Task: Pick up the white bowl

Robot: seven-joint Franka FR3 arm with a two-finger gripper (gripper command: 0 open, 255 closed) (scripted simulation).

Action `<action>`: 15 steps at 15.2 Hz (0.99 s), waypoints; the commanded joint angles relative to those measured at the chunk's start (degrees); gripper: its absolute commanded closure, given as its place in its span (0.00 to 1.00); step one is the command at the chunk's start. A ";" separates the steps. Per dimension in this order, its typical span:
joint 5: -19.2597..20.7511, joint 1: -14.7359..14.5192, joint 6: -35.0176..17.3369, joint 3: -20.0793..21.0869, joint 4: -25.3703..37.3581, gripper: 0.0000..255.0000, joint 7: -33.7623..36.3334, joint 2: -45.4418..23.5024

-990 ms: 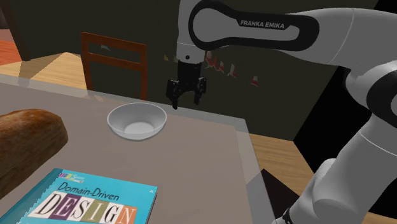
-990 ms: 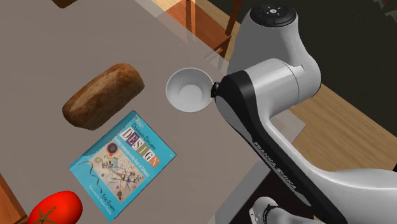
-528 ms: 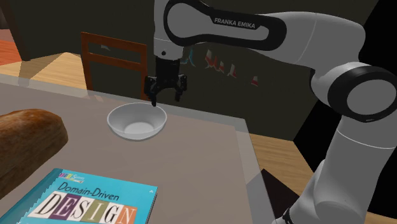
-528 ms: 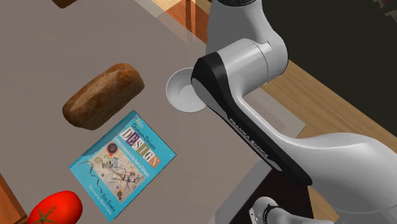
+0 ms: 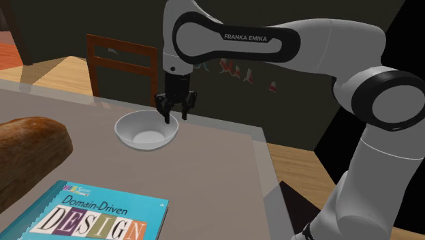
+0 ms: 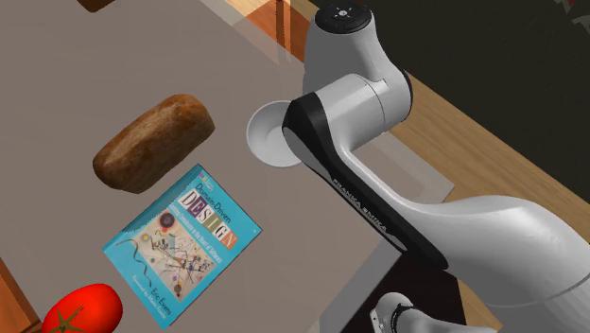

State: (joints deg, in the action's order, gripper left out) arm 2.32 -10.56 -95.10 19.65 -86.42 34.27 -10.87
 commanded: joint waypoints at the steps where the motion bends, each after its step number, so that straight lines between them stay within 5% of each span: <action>1: -0.02 0.00 -0.18 0.00 -0.23 1.00 0.01 0.07; 9: 0.01 0.02 -0.16 -0.02 -0.11 1.00 -0.04 -0.03; 15: 0.32 -0.33 4.84 0.10 5.77 1.00 0.18 -0.96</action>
State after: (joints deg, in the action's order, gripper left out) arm 2.54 -10.77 -91.27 19.71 -81.95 34.34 -11.54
